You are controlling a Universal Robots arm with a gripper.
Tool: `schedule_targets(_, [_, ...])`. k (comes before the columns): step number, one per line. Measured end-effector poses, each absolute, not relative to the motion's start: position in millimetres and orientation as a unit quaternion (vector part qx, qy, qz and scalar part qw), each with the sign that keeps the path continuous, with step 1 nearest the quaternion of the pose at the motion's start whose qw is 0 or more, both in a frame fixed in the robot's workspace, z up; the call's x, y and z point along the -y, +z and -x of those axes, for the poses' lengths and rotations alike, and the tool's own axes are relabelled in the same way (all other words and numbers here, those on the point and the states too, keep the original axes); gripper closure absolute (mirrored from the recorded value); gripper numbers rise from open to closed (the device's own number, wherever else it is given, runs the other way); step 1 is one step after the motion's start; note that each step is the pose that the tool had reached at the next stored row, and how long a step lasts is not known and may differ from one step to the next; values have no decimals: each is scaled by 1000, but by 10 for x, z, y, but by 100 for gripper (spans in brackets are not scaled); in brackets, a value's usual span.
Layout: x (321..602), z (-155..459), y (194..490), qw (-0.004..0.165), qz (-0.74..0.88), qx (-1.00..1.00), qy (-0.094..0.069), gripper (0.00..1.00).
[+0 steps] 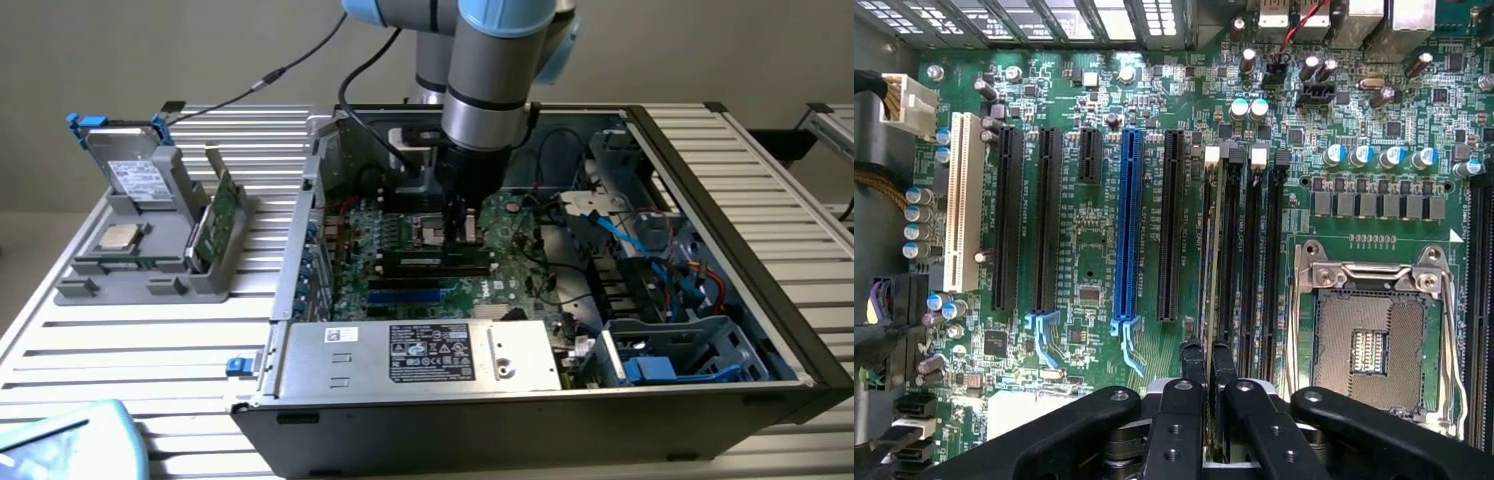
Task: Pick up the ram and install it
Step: 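Insert the ram into the slot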
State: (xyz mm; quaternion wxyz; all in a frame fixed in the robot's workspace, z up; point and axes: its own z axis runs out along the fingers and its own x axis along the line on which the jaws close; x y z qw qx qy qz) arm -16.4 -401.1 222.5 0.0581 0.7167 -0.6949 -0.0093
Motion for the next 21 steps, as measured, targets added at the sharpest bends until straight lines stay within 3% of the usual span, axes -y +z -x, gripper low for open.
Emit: schedule_targets(21, [4028,142,2253,60,-717,695,-11,87])
